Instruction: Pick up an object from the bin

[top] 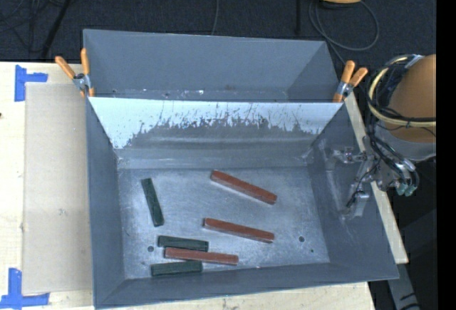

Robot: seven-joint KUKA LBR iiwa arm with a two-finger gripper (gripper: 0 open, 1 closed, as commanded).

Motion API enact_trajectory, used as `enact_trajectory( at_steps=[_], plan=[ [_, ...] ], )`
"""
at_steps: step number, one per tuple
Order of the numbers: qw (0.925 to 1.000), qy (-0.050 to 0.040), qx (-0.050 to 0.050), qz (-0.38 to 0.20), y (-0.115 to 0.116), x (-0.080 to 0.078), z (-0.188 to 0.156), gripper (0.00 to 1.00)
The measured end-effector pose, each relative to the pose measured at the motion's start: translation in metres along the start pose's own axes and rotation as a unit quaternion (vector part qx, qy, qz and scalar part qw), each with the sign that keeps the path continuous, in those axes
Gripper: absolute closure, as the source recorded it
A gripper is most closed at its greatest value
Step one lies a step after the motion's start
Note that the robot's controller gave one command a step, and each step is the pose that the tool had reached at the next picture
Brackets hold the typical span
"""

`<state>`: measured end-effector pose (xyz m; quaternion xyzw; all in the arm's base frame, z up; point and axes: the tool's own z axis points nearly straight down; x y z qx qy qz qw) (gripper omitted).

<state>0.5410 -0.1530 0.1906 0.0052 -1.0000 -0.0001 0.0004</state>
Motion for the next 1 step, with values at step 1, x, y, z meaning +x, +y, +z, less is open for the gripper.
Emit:
enact_trajectory(
  at_steps=[1],
  plan=[
    [0.9978, 0.0036, -0.002, -0.066, 0.0419, -0.0068, 0.1214, 0.00]
  ],
)
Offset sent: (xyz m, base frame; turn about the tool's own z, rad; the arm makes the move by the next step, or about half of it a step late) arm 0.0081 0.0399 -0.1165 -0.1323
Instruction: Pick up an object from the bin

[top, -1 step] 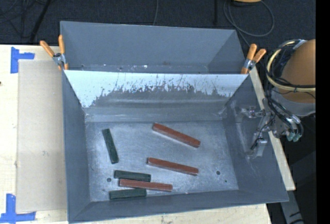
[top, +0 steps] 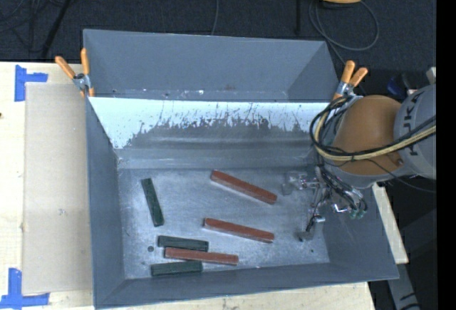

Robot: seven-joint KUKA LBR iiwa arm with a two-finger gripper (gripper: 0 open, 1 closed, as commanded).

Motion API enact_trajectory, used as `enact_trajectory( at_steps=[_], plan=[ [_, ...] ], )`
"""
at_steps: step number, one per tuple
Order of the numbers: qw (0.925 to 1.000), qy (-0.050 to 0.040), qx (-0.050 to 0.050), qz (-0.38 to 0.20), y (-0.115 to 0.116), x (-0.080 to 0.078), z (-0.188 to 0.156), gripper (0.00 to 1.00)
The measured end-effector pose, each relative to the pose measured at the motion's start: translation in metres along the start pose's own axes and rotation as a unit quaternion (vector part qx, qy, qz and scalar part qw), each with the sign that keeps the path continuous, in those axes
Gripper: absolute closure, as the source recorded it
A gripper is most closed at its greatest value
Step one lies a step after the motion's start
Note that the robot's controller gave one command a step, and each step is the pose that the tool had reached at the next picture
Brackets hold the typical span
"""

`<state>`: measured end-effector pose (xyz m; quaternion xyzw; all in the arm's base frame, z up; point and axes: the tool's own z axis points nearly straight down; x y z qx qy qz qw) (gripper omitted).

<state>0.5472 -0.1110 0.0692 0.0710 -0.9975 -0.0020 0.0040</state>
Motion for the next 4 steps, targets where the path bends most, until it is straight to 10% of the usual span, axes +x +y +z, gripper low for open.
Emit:
enact_trajectory(
  at_steps=[1, 2, 3, 4],
  plan=[
    [1.0000, -0.0027, 0.000, 0.001, 0.048, -0.006, 0.000, 0.00],
    [1.0000, -0.0051, 0.002, 0.003, 0.076, 0.052, 0.000, 0.00],
    [0.9989, -0.0049, 0.002, 0.046, 0.103, 0.045, 0.000, 0.00],
    [0.9990, -0.0038, 0.002, 0.044, 0.103, 0.045, 0.001, 1.00]
  ],
)
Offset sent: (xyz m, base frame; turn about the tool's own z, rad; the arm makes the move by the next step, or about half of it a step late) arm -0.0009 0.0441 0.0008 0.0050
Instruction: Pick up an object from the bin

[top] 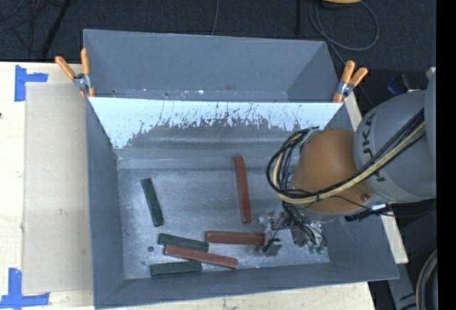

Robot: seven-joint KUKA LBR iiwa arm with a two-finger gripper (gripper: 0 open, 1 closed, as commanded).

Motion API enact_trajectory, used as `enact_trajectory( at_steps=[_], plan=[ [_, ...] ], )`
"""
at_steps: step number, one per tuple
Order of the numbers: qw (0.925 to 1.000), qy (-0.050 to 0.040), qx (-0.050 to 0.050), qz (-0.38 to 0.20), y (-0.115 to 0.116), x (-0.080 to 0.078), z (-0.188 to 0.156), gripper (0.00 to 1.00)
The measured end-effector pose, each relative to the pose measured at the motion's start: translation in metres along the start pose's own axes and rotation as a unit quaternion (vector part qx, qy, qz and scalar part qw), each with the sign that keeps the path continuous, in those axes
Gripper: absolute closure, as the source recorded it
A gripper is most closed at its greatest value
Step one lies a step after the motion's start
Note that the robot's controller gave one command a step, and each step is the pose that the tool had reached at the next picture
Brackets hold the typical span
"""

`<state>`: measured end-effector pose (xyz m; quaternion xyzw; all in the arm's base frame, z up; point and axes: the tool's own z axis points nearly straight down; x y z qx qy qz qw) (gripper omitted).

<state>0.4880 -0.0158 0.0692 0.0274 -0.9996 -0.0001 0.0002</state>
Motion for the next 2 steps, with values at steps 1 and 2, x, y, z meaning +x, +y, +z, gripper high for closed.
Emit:
enact_trajectory(
  at_steps=[1, 2],
  plan=[
    [1.0000, -0.0011, 0.000, -0.001, 0.0000, -0.0007, -0.0003, 0.00],
    [0.9999, -0.0016, 0.000, 0.014, 0.0063, 0.0004, -0.0007, 0.00]
  ],
)
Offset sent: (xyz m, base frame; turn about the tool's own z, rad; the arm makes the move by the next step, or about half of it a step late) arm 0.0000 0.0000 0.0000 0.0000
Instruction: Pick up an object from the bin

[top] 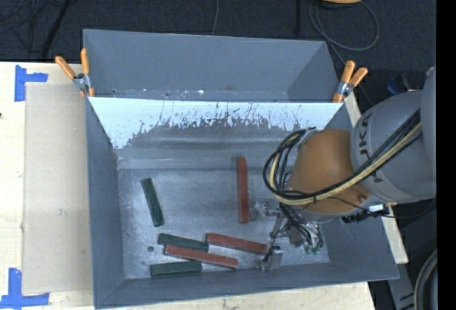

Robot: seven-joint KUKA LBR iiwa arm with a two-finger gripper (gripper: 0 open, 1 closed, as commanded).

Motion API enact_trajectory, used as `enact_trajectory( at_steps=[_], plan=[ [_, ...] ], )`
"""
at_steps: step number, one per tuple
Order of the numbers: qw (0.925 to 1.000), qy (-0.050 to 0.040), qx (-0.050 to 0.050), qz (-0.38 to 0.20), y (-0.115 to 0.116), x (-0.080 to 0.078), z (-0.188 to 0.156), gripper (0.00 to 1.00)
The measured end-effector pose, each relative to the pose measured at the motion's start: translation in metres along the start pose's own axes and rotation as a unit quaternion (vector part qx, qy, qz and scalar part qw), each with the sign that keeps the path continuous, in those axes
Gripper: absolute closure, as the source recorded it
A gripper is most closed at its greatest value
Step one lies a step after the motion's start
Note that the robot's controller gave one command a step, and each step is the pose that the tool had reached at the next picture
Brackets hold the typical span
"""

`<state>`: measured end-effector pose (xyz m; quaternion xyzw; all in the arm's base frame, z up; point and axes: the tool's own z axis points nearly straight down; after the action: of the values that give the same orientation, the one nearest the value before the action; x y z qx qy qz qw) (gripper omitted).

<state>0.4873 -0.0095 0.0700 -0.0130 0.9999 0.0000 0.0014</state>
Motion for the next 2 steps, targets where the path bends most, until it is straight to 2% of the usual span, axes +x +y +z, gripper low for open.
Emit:
enact_trajectory(
  at_steps=[1, 2],
  plan=[
    [1.0000, -0.0039, 0.000, -0.003, 0.0006, 0.0072, -0.0012, 0.00],
    [1.0000, 0.0000, 0.000, -0.005, 0.0010, 0.0093, 0.0001, 1.00]
  ],
)
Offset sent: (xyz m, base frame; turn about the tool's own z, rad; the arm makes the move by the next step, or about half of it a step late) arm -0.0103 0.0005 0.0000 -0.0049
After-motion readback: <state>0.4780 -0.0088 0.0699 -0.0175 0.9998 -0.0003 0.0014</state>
